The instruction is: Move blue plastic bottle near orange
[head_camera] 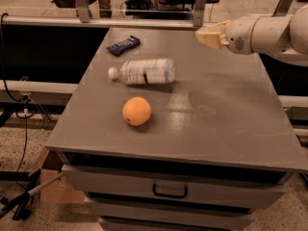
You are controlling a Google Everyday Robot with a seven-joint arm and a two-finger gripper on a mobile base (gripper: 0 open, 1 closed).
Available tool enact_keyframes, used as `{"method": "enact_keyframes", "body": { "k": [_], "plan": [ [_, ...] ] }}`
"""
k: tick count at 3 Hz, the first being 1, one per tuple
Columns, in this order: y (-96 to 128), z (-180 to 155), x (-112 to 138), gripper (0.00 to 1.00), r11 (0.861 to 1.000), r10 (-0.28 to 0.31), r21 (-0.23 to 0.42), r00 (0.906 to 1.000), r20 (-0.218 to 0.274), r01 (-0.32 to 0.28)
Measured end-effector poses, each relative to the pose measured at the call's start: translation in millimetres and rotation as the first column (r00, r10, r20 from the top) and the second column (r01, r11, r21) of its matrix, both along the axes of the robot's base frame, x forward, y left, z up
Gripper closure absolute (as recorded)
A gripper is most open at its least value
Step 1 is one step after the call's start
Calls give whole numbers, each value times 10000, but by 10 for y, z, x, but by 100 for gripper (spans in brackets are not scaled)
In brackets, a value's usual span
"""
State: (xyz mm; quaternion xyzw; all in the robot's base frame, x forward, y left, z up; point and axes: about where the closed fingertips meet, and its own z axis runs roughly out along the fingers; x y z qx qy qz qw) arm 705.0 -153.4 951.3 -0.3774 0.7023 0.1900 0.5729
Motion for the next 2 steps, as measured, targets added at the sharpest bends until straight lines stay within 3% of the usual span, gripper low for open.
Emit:
{"method": "enact_keyframes", "body": {
  "k": [1, 2],
  "plan": [
    [4, 5, -23, 76, 9982, 402, -442, 9992, -39, -403],
    [141, -35, -88, 54, 9911, 1059, -784, 9942, -195, -1071]
  ]
}}
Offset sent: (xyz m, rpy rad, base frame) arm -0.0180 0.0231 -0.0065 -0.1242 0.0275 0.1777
